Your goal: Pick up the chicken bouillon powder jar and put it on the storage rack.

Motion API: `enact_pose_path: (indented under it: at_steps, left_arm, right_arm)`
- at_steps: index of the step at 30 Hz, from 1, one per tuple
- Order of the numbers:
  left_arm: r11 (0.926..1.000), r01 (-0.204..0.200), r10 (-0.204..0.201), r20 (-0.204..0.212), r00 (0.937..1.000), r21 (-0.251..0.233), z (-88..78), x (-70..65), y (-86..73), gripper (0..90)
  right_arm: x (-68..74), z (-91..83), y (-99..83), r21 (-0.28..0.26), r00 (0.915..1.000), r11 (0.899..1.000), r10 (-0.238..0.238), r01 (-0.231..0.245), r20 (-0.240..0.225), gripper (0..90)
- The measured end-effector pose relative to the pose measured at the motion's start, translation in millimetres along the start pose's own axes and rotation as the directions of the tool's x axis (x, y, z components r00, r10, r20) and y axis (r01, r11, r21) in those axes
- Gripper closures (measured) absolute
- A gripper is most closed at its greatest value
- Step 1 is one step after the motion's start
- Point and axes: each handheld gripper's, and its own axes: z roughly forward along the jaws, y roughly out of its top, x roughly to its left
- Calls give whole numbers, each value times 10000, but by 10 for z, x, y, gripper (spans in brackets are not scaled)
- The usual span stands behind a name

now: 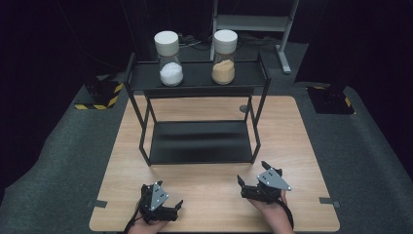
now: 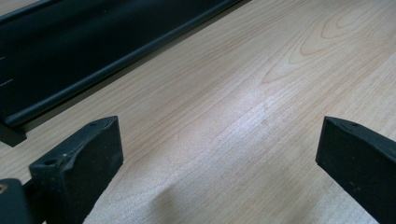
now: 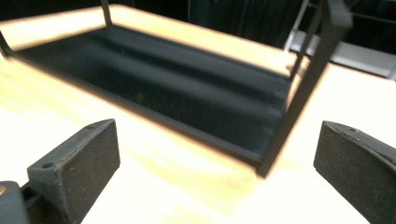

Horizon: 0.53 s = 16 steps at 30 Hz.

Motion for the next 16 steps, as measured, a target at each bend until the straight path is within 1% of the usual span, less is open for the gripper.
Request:
enact_pose_path:
  at_steps: [2,5,6,10,11,16]
  left_arm:
    - [10000,-4,4,-6,10000,10,1,-2,2,11]
    - [10000,-7,7,-38,10000,10,1,-9,2,11]
    - [10000,-15,15,-43,10000,20,1,-10,4,11]
    - [10000,-12,12,-68,10000,34,2,-14,6,11]
    - [10000,-12,12,-70,10000,36,2,-15,6,11]
    - [10000,12,-11,-73,10000,39,2,-15,6,11]
  right_arm:
    - [4,-13,-57,213,9999,9997,-103,100,132,0]
    - [19,-33,-119,560,9982,9976,-439,416,405,0]
    - [17,-38,-135,654,9978,9968,-481,451,449,0]
    - [-9,-54,-175,892,9976,9954,-401,350,561,0]
    - [-7,-65,-194,789,9973,9963,-395,346,613,0]
    - [-10,-86,-208,745,9974,9967,-370,324,613,0]
